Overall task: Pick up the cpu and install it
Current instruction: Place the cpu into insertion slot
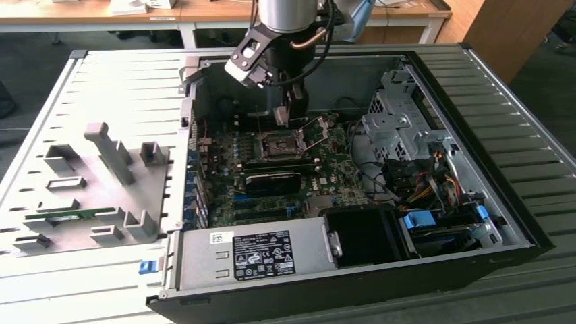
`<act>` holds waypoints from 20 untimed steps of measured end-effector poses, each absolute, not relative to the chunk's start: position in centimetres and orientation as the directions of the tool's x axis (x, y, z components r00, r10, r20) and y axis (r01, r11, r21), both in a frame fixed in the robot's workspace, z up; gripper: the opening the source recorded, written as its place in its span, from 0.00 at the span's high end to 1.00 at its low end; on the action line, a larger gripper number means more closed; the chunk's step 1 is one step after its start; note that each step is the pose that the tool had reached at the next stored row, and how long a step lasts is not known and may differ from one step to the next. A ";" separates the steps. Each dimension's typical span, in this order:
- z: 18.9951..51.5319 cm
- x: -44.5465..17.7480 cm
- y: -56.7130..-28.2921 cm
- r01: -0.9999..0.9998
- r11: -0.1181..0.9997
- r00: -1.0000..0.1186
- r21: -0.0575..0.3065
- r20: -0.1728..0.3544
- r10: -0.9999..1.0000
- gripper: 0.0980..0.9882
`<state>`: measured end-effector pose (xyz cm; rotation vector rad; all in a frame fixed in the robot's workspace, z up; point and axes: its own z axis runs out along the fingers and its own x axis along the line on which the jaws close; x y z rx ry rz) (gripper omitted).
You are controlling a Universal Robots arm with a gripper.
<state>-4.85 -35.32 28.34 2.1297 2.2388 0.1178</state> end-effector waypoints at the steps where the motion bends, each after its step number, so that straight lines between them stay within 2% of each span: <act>1: 28.3 -5.0 -35.3 0.995 0.049 -0.051 0.089 0.017 0.999 0.50; 20: 25.6 -5.3 -34.8 0.995 0.046 -0.048 0.089 0.017 0.999 0.50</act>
